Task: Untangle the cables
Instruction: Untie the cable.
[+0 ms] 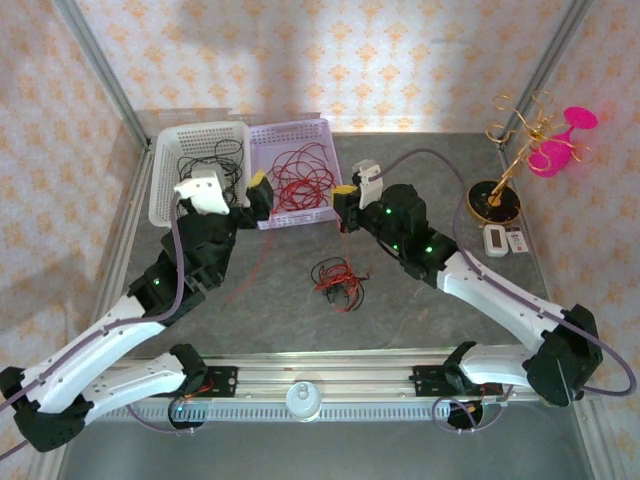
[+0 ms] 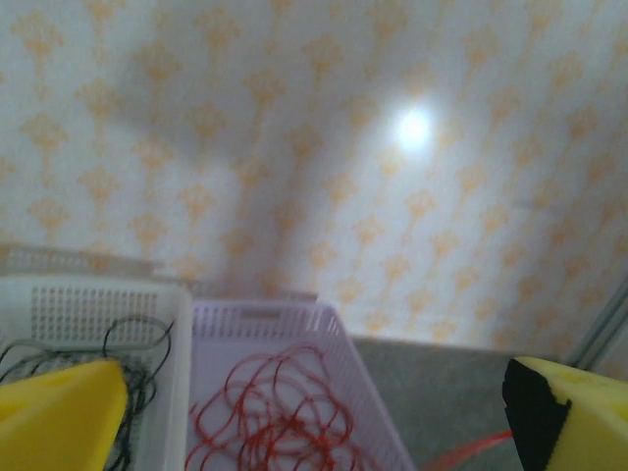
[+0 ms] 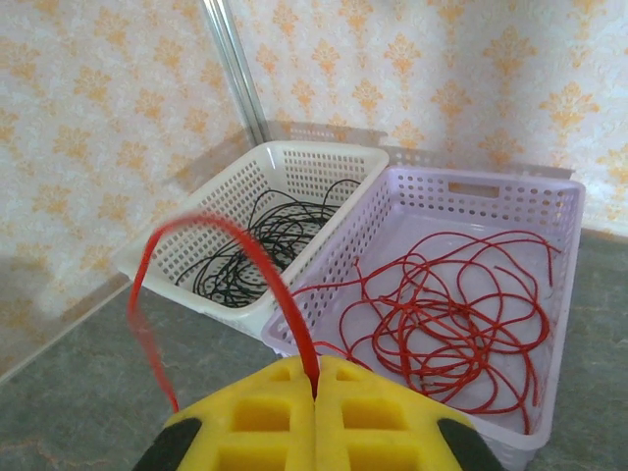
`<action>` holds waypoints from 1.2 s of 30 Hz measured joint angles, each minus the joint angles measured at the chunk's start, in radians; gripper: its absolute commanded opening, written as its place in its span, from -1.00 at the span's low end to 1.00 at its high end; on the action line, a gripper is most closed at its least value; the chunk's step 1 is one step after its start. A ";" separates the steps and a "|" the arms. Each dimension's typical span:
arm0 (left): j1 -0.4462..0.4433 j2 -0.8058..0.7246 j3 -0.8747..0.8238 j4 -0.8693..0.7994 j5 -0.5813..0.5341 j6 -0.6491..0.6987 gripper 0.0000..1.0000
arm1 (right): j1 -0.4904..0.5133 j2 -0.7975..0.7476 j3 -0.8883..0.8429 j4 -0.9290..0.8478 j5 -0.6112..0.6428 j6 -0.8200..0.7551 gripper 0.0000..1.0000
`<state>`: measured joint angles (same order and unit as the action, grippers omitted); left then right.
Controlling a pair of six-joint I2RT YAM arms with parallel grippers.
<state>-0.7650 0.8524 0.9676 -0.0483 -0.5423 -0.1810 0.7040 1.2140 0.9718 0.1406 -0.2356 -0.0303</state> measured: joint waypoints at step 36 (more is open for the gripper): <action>0.144 0.285 0.112 -0.348 0.884 0.555 0.52 | 0.000 -0.089 -0.087 -0.175 -0.330 -0.637 -1.00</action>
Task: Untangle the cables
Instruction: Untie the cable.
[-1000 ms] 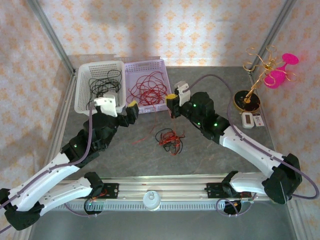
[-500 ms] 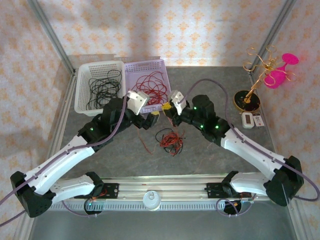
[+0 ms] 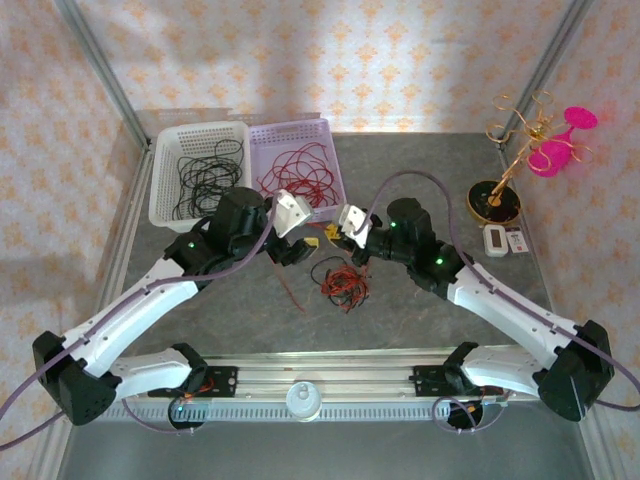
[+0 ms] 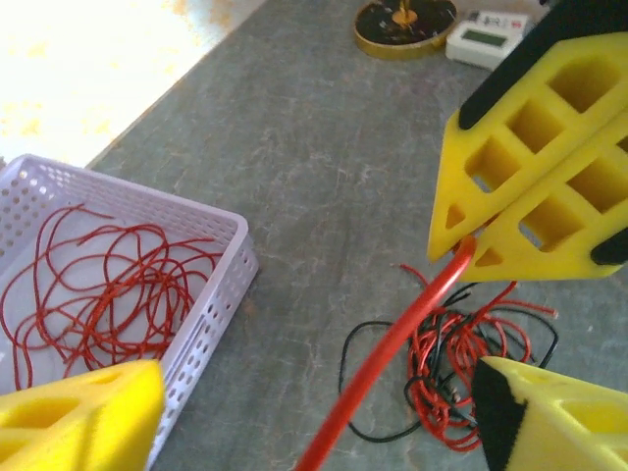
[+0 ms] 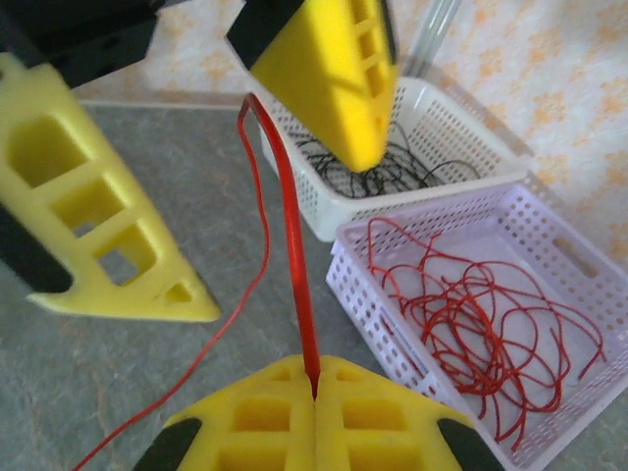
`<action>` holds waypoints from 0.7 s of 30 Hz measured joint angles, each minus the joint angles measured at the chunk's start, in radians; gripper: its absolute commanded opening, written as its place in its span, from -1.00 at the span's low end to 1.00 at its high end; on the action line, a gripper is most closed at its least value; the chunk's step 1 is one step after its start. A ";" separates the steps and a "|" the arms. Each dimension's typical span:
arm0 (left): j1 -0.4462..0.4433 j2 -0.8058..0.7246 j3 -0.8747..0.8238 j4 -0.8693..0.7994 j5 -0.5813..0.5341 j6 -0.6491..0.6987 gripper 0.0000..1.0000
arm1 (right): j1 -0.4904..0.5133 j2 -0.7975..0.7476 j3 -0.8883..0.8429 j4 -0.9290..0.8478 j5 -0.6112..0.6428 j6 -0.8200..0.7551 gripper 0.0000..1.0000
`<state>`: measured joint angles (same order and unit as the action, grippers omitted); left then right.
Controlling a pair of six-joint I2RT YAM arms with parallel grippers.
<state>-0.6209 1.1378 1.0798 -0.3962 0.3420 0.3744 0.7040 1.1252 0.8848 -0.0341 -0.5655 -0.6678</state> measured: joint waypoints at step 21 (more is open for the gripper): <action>0.012 -0.039 0.060 0.008 0.106 0.078 -1.00 | 0.000 0.031 -0.250 0.430 0.142 0.280 -0.14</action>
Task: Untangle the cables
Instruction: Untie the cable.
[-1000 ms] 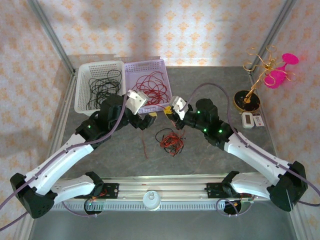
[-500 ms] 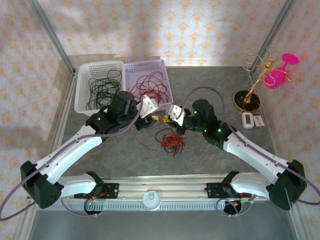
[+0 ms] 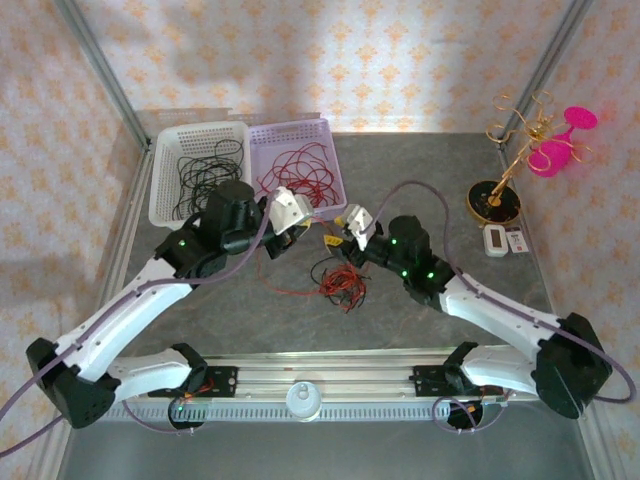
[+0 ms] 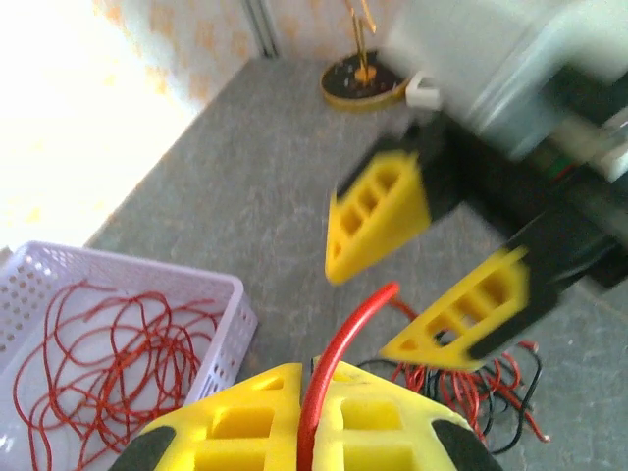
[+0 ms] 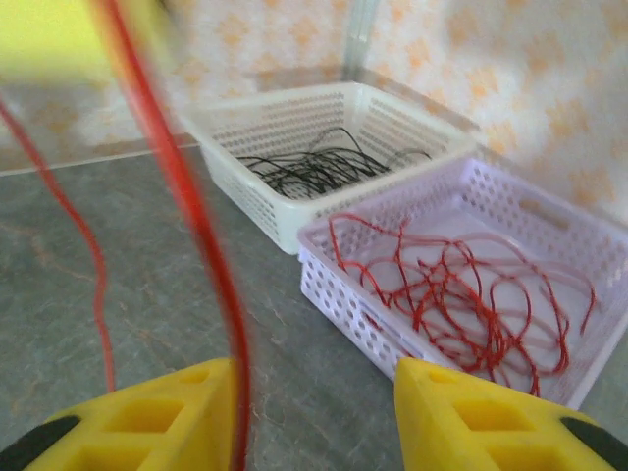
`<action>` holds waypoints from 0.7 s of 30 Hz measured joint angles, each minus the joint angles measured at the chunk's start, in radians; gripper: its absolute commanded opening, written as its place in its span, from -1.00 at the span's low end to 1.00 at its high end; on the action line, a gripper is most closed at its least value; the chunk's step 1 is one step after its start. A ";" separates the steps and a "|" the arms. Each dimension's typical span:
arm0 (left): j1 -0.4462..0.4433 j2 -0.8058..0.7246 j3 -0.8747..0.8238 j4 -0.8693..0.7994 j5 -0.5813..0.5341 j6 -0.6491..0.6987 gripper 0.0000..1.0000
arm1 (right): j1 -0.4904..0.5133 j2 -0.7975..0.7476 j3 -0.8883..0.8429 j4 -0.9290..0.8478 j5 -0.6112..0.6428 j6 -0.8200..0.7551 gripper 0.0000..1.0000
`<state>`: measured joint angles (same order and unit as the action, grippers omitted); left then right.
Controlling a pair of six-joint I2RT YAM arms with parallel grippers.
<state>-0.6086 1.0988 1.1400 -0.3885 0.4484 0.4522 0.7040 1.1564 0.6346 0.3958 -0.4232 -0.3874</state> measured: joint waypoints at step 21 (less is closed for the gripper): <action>0.000 0.004 0.391 0.154 -0.103 -0.103 -1.00 | 0.102 0.444 -0.141 0.523 0.377 0.609 -0.30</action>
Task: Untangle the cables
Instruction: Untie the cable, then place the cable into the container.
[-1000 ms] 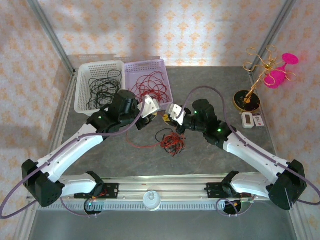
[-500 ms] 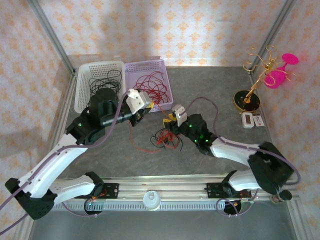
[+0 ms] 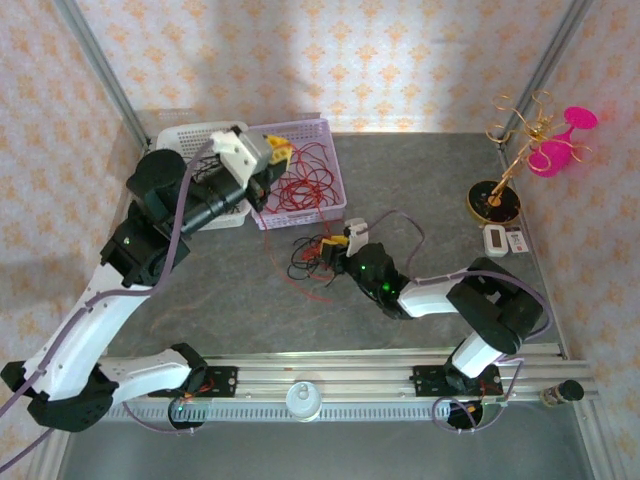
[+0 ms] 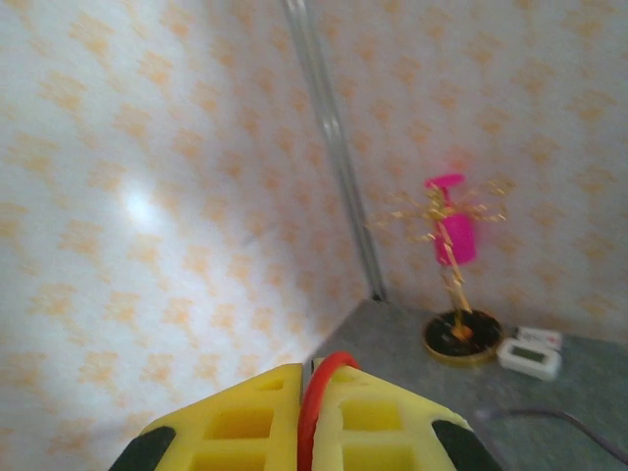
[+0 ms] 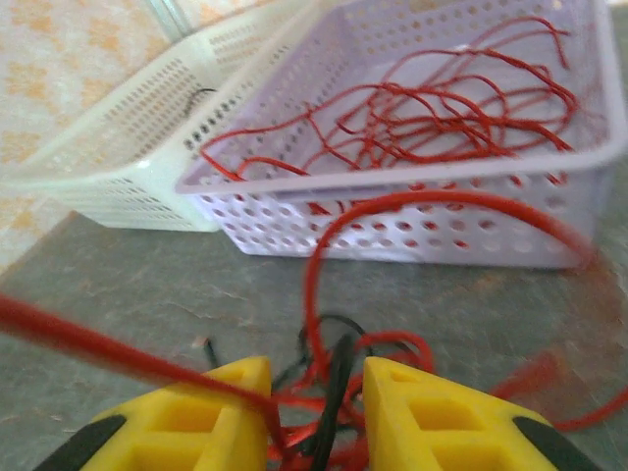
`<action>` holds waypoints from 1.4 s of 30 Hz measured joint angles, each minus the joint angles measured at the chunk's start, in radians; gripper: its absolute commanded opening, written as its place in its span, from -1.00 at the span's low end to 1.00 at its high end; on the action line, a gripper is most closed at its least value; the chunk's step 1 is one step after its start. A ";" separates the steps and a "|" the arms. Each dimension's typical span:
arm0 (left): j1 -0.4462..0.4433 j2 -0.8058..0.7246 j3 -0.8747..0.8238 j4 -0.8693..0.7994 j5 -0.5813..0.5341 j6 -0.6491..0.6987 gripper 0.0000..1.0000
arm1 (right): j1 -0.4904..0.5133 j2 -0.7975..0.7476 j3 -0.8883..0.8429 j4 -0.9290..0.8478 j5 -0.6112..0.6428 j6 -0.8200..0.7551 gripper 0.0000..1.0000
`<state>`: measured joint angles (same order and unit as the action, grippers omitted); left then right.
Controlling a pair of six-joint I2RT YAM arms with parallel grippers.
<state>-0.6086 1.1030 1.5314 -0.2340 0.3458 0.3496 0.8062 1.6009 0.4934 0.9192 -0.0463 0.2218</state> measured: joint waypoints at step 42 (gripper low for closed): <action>0.014 0.281 0.542 0.269 -0.285 0.063 -1.00 | -0.004 -0.647 -0.169 -0.473 -0.125 -0.100 0.36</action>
<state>-0.5941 1.3842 2.0735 0.0349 0.0605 0.4126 0.8024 0.9535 0.3244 0.4465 -0.1711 0.1215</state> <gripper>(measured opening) 0.073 0.674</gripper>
